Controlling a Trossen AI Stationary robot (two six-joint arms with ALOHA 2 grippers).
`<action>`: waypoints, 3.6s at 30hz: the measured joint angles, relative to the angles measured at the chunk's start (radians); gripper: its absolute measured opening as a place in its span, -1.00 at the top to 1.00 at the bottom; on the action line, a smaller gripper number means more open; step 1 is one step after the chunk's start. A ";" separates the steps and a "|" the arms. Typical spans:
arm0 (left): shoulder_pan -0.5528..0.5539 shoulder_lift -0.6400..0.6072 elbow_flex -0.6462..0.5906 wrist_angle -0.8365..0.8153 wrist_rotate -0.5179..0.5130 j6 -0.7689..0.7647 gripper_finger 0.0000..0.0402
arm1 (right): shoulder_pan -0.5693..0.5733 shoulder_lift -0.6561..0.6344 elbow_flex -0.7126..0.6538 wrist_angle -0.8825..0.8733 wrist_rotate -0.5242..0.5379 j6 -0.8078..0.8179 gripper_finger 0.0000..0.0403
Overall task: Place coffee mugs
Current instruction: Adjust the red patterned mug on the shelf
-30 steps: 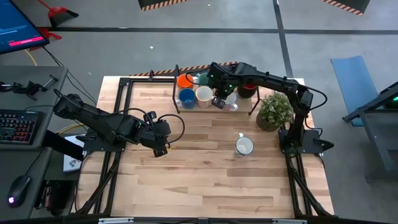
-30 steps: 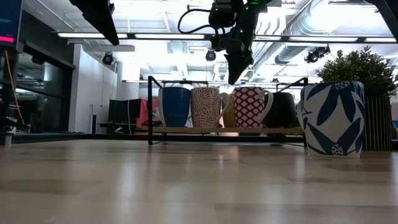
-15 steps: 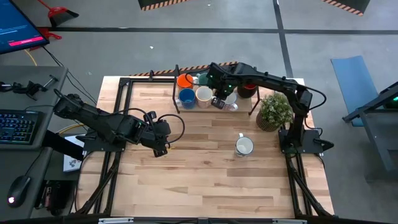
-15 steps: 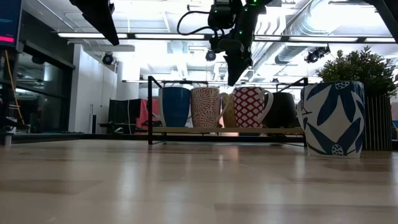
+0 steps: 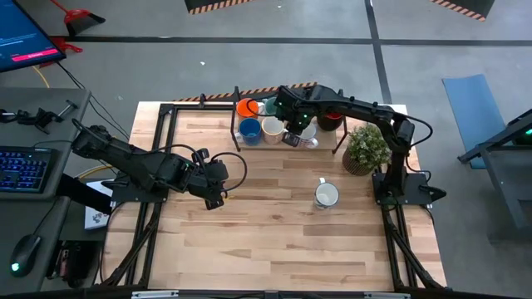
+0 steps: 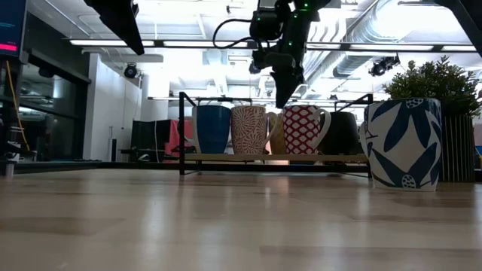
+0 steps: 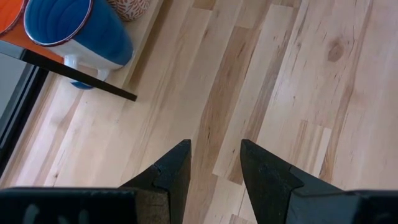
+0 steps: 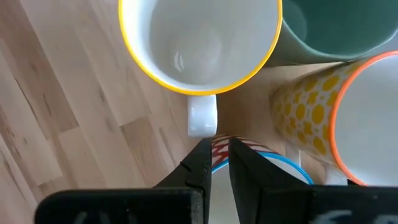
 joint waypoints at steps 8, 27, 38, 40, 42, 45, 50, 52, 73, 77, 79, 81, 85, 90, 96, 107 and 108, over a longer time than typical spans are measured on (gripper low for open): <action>0.000 0.000 0.000 0.000 0.000 0.000 0.36 | -0.004 0.006 0.000 -0.033 0.015 -0.013 0.84; 0.000 0.000 0.000 0.000 0.000 0.000 0.36 | -0.022 0.005 0.000 -0.117 0.042 -0.028 0.84; 0.000 0.000 0.000 0.000 0.000 0.000 0.36 | -0.054 0.005 0.000 -0.181 0.056 -0.021 0.84; 0.000 0.000 0.000 0.000 0.000 0.000 0.36 | -0.058 0.005 0.000 -0.182 0.056 -0.021 0.84; 0.000 0.000 0.000 0.000 0.000 0.000 0.36 | -0.060 0.005 0.000 -0.181 0.070 -0.020 0.84; 0.000 0.000 0.000 0.000 0.000 0.000 0.36 | -0.060 0.005 0.000 -0.170 0.081 -0.022 0.84; 0.000 0.000 0.000 0.000 0.000 0.013 0.36 | -0.051 0.005 0.000 -0.154 0.015 -0.046 0.84; 0.000 0.000 0.000 0.000 0.000 0.016 0.36 | -0.045 0.005 0.000 -0.161 -0.004 -0.046 0.84; 0.000 0.000 0.000 0.000 0.000 -0.027 0.36 | -0.035 0.005 0.000 -0.243 0.052 -0.038 0.84; 0.000 0.000 0.000 0.000 0.000 -0.028 0.36 | -0.035 0.005 0.000 -0.237 0.052 -0.040 0.84; 0.000 0.000 0.000 0.000 0.000 -0.028 0.36 | -0.035 0.005 0.000 -0.223 0.044 -0.046 0.84; 0.000 0.000 0.000 0.000 0.000 -0.028 0.36 | -0.035 0.005 0.000 -0.213 0.017 -0.051 0.84; 0.000 0.000 0.000 0.000 0.000 -0.028 0.36 | -0.032 0.005 0.000 -0.216 -0.038 -0.069 0.84; 0.000 0.000 0.000 0.000 0.000 -0.027 0.36 | -0.030 0.005 0.000 -0.251 -0.026 -0.060 0.84; 0.000 0.000 0.000 0.000 0.000 -0.026 0.36 | -0.030 0.005 0.000 -0.287 0.011 -0.036 0.84; 0.000 0.000 0.000 0.000 0.000 -0.026 0.36 | -0.031 0.005 0.000 -0.287 0.014 -0.038 0.84; 0.000 0.000 0.000 0.000 0.000 -0.026 0.36 | -0.031 0.005 0.000 -0.287 0.014 -0.038 0.84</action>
